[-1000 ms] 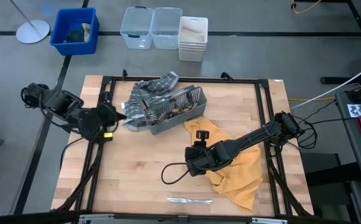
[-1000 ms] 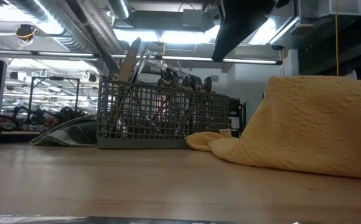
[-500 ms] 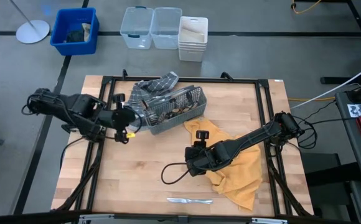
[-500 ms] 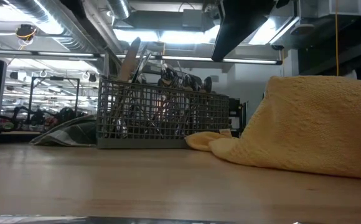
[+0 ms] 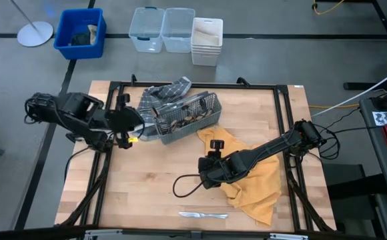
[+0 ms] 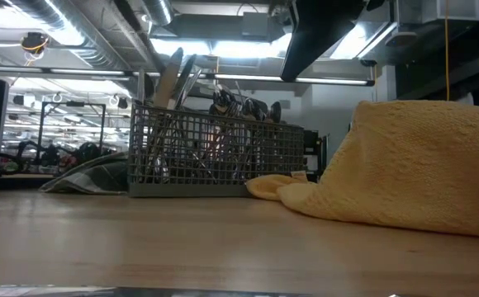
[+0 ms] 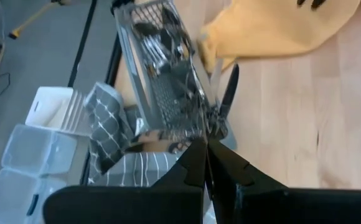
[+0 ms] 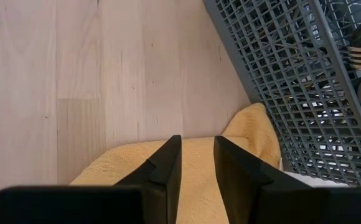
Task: Sort silverware
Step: Put the silver knife into the gray silverware basket
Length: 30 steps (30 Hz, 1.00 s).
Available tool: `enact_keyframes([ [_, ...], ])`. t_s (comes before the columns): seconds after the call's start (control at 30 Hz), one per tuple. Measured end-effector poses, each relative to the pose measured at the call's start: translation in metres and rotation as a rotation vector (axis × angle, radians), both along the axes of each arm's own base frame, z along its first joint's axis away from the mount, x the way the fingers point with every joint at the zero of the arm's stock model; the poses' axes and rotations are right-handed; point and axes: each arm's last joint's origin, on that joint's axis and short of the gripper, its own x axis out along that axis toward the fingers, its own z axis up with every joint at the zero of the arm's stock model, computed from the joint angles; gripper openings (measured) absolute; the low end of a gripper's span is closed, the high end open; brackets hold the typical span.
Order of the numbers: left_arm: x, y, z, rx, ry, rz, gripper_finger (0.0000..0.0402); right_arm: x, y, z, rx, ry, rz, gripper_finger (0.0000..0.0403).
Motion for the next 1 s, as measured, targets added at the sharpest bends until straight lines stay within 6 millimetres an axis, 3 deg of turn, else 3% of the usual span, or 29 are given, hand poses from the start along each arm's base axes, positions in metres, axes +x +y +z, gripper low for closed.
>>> enact_keyframes([
  [0.23,-0.012,0.003,0.014,-0.009,0.023,-0.018,0.0,0.0,0.0,0.0,0.0,0.0,0.0,0.0097],
  [0.7,-0.015,0.002,0.013,-0.087,0.054,-0.025,0.0,0.0,0.0,0.0,-0.001,0.001,0.0,0.0097],
  [1.0,0.003,-0.001,0.0,-0.075,0.134,-0.021,0.0,0.0,0.0,0.0,0.0,0.001,0.0,0.0097],
])
